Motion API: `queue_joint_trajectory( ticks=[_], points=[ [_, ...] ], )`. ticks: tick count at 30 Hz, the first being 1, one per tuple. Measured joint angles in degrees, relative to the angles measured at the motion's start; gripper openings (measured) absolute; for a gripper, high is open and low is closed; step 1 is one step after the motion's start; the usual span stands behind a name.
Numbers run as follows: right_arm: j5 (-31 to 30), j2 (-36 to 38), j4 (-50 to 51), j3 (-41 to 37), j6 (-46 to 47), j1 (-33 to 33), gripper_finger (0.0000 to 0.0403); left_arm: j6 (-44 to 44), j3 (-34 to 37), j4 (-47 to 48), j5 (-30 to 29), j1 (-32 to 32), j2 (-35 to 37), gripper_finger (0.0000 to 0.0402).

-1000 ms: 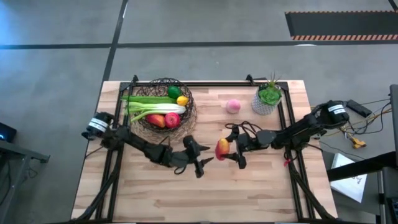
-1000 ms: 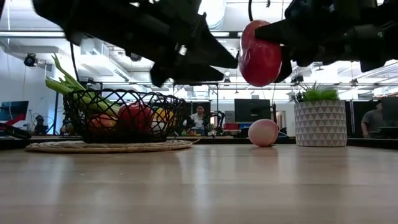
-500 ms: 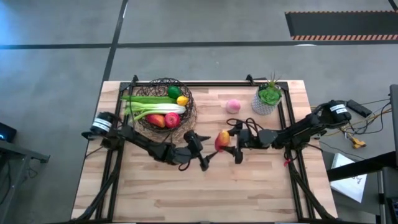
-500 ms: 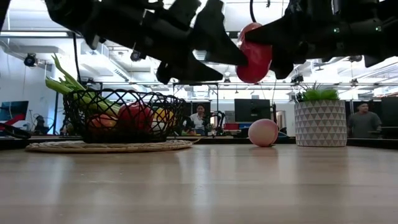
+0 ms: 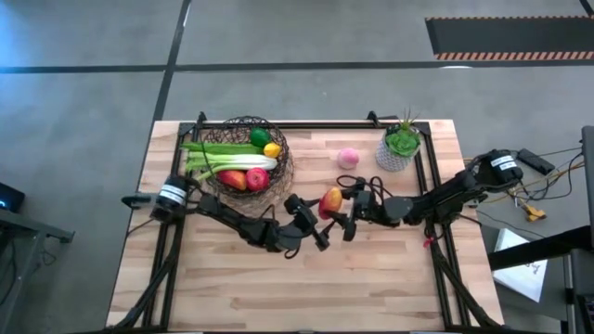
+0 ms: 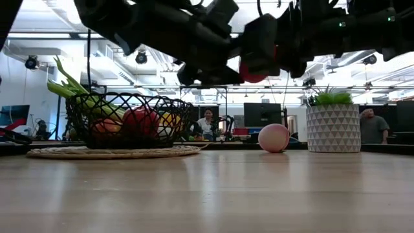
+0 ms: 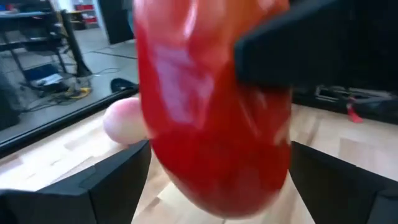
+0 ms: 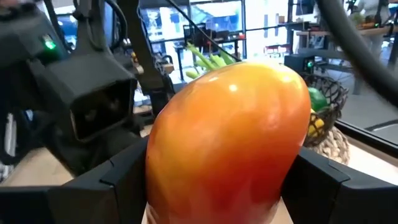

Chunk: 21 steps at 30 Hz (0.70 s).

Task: Build produce basket
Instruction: Put the orange mango into the black mesh basket

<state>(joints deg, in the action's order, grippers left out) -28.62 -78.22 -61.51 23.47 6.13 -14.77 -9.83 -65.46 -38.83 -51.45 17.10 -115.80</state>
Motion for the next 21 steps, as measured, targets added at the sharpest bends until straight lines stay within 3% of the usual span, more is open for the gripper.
queue_joint_trajectory(
  ticks=[7, 17, 21],
  points=[
    [0.0, 0.0, 1.8, 0.4, 0.2, -0.4, 0.0272, 0.0, -1.8, 0.3, -1.7, 0.2, -0.5, 0.0348],
    [0.3, 0.0, 5.2, 0.4, 0.4, -0.4, 0.0299, 0.0, -2.0, 0.7, -0.6, 0.2, 0.4, 0.0254],
    [4.1, 0.1, 6.5, 0.4, 0.1, -0.2, 0.0315, 0.3, -1.8, 0.8, 0.7, 0.4, 0.4, 0.0252]
  ],
)
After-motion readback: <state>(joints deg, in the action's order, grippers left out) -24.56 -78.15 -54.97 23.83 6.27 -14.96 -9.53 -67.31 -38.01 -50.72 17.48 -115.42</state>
